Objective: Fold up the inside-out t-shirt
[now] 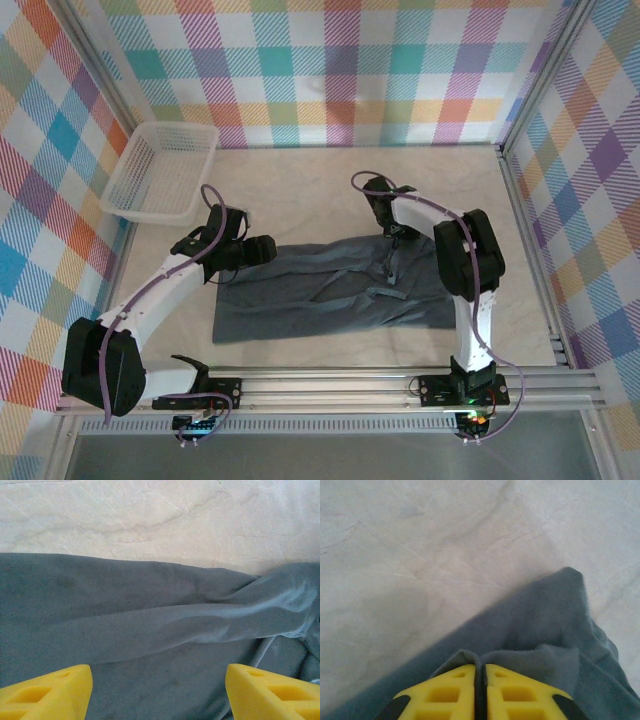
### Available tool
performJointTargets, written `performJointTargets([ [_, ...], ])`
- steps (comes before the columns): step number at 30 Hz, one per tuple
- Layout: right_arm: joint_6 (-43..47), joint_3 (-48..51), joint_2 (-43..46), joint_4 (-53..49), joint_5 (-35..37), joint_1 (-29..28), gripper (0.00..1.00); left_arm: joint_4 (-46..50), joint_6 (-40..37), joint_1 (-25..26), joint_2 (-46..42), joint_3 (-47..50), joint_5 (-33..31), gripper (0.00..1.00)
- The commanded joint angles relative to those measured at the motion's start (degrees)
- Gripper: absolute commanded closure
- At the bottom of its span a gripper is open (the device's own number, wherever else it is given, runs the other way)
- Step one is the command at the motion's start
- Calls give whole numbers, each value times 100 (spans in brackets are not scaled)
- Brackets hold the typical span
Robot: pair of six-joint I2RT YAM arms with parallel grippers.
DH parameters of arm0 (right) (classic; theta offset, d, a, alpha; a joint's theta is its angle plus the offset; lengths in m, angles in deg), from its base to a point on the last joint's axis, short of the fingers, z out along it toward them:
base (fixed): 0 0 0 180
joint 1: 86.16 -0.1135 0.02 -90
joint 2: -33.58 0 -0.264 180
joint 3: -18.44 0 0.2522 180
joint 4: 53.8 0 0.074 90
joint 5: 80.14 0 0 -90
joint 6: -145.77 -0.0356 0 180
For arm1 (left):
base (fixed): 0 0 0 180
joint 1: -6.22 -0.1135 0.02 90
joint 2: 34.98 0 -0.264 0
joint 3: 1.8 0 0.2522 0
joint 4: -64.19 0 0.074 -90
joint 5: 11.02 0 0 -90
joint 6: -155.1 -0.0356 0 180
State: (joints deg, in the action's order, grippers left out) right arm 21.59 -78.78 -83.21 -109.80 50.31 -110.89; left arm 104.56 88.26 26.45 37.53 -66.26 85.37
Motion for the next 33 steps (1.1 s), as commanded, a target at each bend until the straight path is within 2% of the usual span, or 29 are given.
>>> performJointTargets([
  [1, -179, 301, 791, 159, 56, -6, 99, 21, 27, 93, -92, -43, -12, 29],
  [5, -455, 1041, 1595, 366, 51, -5, 100, 20, 24, 104, -106, -24, 0, 29],
  [10, -1752, 3113, 3109, 950, -375, -5, 98, -57, 74, 180, -129, 94, 72, 29],
  [13, -2786, 4223, 3910, 822, -396, 24, 87, -34, 96, 277, -201, 199, 32, 29],
  [14, -2976, 4500, 4150, 804, -397, 67, 81, -25, 103, 307, -243, 245, 20, 29],
  [15, -3061, 4670, 4354, 771, -395, 113, 69, -15, 112, 344, -282, 276, 21, 29],
  [16, -3125, 4715, 4526, 667, -397, 141, 64, 1, 116, 380, -312, 309, 18, 29],
  [18, -2733, 4744, 4913, 703, -499, 136, 61, 109, 77, 489, -343, 351, -2, 29],
  [20, -1961, 4792, 5146, 1246, -1105, 119, 65, 171, 40, 605, -360, 421, -58, 33],
  [22, -1274, 4791, 5130, 1909, -1897, -20, 66, 186, 47, 662, -273, 481, -70, 46],
  [24, -630, 4655, 4825, 2417, -2391, -284, 69, 202, 82, 688, -81, 477, -163, 77],
  [25, -391, 4541, 4641, 2510, -2405, -402, 71, 206, 138, 693, 4, 458, -281, 92],
  [26, -220, 4368, 4364, 2523, -2318, -501, 76, 236, 245, 686, 120, 403, -439, 100],
  [29, -127, 3880, 3503, 2381, -2061, -515, 95, 312, 367, 693, 582, 137, -876, 100],
  [31, 68, 3551, 2919, 2324, -2030, -515, 100, 405, 414, 693, 955, -126, -1113, 100],
  [33, 82, 3265, 2384, 2189, -2003, -486, 100, 371, 476, 632, 1371, -341, -1290, 100],
])
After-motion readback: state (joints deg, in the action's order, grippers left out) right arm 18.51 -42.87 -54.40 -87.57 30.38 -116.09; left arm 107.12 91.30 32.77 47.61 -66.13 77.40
